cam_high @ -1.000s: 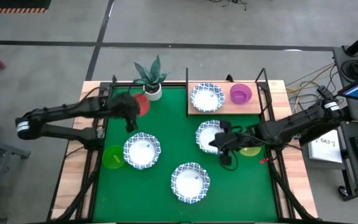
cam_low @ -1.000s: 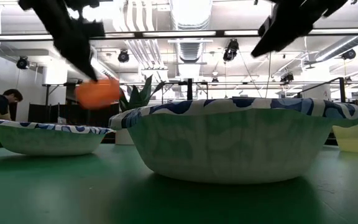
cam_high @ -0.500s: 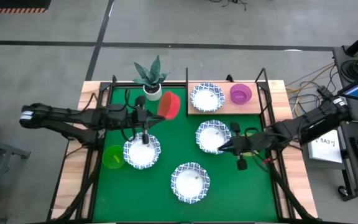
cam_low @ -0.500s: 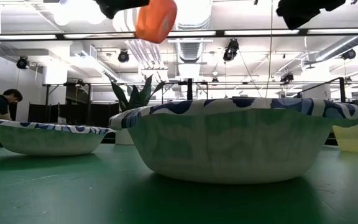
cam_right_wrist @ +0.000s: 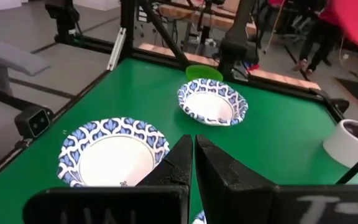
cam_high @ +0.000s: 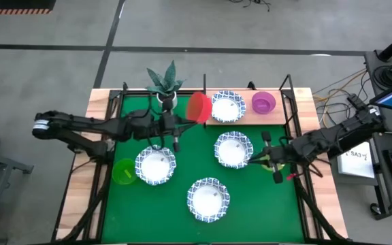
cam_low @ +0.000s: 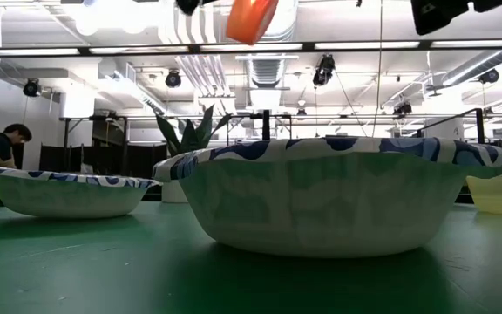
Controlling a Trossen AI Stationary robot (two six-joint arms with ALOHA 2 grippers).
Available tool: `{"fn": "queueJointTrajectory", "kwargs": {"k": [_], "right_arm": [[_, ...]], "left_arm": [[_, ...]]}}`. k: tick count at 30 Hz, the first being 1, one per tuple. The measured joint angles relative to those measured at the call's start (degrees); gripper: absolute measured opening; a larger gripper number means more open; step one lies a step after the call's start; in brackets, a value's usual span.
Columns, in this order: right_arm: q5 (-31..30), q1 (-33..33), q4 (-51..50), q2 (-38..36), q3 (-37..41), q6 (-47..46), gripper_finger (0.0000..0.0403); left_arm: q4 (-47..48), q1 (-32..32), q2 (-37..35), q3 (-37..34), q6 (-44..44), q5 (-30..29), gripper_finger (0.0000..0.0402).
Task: Place and stack bowls onto a shelf
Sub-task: Stack the orange bowl on top of the purple bowl on the shelf
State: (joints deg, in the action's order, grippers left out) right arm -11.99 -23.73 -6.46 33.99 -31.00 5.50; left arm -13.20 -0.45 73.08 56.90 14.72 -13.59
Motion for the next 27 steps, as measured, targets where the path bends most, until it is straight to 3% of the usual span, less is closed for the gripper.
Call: {"fn": "queueJointTrajectory", "kwargs": {"k": [11,16,27], "right_arm": [[5.2,-0.1,2.5,-4.6,2.3,2.1,0.0009],[11.3,-0.7,2.5,-6.2,2.9,2.8,0.0009],[12.1,-5.1,6.4,-7.8,3.3,6.2,0.0009]], "left_arm": [[11.3,4.7,19.1,20.5,9.8,-0.4,0.0],[11.2,7.4,26.5,26.7,10.7,-0.2,0.0],[11.2,12.6,40.5,40.2,11.2,6.5,0.0]]}}
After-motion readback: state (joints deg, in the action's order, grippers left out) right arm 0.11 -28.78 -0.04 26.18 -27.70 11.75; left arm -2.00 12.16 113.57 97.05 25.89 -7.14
